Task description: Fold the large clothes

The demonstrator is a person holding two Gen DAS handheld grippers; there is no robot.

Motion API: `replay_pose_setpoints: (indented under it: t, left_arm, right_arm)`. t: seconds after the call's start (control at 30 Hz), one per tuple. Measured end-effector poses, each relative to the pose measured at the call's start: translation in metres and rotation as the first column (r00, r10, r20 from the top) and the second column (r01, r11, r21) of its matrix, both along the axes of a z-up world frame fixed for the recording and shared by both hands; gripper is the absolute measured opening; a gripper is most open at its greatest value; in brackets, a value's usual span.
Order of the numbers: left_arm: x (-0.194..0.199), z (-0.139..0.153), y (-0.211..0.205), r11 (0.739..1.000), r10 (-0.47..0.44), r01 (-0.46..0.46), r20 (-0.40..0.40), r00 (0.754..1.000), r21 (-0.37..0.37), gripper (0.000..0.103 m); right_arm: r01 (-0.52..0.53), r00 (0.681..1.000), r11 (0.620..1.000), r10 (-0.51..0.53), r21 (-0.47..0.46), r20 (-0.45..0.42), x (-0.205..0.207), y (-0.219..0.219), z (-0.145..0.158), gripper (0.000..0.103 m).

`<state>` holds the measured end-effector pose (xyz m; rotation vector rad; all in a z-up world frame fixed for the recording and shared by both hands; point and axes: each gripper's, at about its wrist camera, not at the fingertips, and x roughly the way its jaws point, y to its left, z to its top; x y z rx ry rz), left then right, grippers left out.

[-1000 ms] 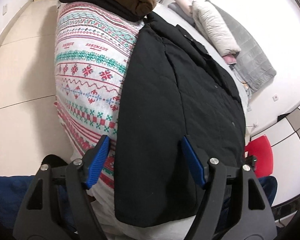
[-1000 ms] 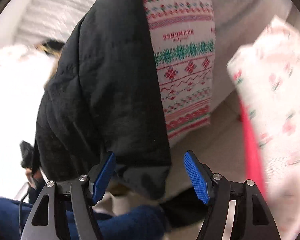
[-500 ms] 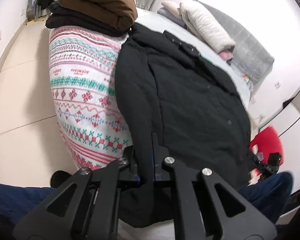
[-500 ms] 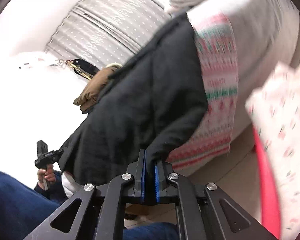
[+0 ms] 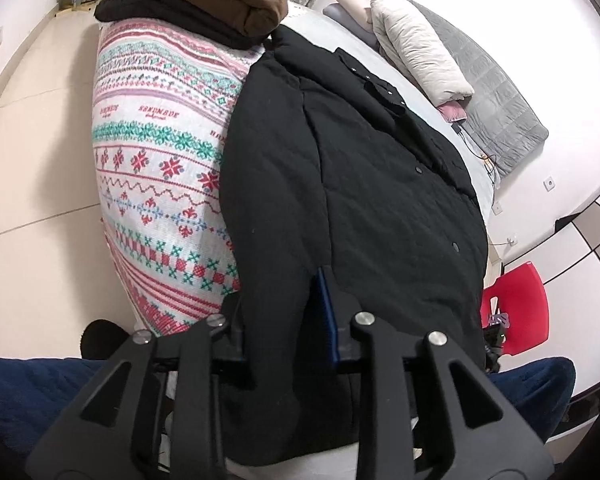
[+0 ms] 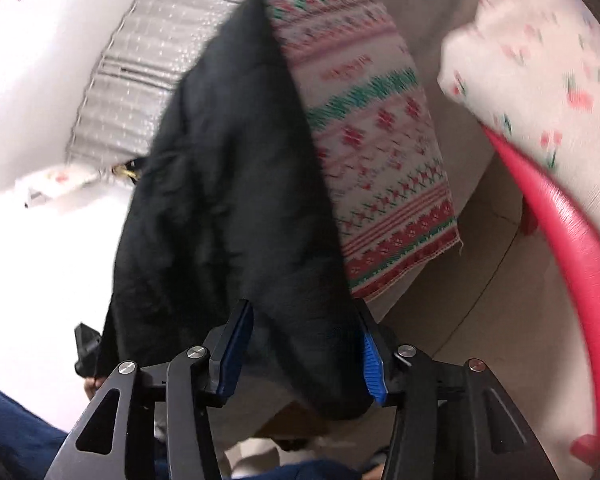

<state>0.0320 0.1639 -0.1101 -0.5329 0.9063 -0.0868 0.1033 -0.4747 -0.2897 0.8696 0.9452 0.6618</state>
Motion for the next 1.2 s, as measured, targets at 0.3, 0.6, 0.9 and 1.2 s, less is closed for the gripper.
replay_pose_setpoints:
  t: [0.3,0.6,0.9,1.2]
  left_arm:
    - [0.002,0.026,-0.012,0.998,0.018,-0.021,0.043,0.999,0.067,0.008]
    - [0.018,0.088,-0.018,1.0,0.029,-0.03,0.129,0.991,0.003,0.008]
    - [0.01,0.116,-0.006,0.998,0.062,-0.058,0.161,0.985,-0.032,0.008]
    - [-0.012,0.089,0.003,0.996,0.071,-0.066,0.094,0.993,-0.059,0.008]
  right_arm:
    - [-0.03,0.988,0.985,0.055,-0.171,0.144,-0.005,0.013,0.068,0.006]
    - [0.055,0.949,0.965,0.03,-0.258,0.315,0.002,0.026,0.254,0.006]
    - [0.187,0.948,0.969,-0.135,-0.159,0.287,-0.008,0.036,0.326,0.005]
    - [0.273,0.948,0.96,-0.26,-0.052,0.183,-0.046,0.015,0.296,0.005]
